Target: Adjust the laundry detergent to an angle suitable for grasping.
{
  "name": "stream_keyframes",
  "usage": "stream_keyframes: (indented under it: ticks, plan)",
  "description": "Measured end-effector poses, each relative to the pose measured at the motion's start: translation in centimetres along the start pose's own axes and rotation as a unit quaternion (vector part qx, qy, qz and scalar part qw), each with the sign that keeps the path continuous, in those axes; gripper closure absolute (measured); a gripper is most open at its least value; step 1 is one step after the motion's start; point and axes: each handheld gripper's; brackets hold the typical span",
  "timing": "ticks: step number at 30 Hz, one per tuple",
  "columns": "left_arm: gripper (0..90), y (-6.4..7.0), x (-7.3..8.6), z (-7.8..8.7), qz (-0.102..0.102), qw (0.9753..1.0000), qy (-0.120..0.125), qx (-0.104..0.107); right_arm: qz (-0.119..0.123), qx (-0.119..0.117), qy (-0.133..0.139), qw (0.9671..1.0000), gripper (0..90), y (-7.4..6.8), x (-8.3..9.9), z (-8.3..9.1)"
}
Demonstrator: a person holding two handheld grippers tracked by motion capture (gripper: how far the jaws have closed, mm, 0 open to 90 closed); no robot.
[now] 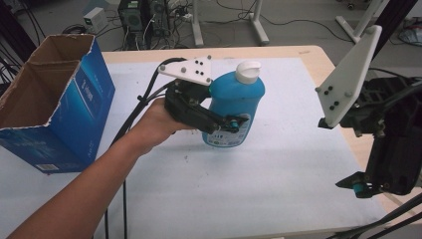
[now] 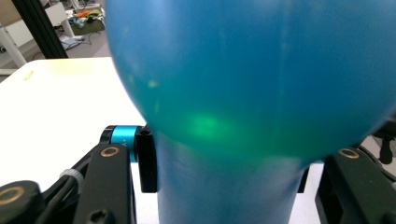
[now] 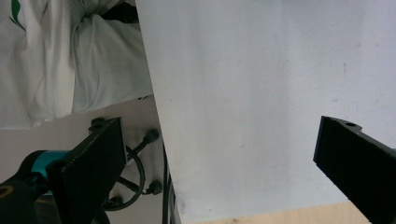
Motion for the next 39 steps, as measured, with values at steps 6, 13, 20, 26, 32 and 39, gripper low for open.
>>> stream_keyframes:
  ticks: [6,13,20,26,32,39]
  plan:
    - [45.0,0.0,1.2,0.4,0.002,1.0,0.004,0.0,-0.003,0.0,-0.004,1.0,2.0,0.0,-0.3,0.1]
    - [45.0,-0.2,2.2,0.8,0.007,1.0,0.005,0.003,-0.002,-0.001,-0.006,1.0,2.0,0.1,-0.5,0.0]
    - [45.3,-0.3,3.3,1.0,0.015,0.9998,0.009,0.005,0.0,-0.004,-0.008,1.0,2.0,0.3,-1.0,-0.2]
    - [45.3,-0.3,3.7,0.8,0.017,0.9997,0.01,0.012,-0.003,-0.006,-0.011,0.9999,2.0,0.3,-1.2,-0.2]
    - [45.3,-0.2,4.2,0.6,0.019,0.9996,0.006,0.02,-0.001,-0.005,-0.011,0.9999,2.0,0.4,-1.3,-0.2]
    - [44.9,-0.3,4.7,0.7,0.018,0.9994,0.015,0.027,-0.003,-0.004,-0.009,0.9999,2.0,0.4,-1.2,-0.2]
Point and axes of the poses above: each handheld gripper's, and its own axes: z roughly backward along the jaws, x roughly out of its underside, y roughly to its right, and after that the axes turned 2 degrees about z, right-handed
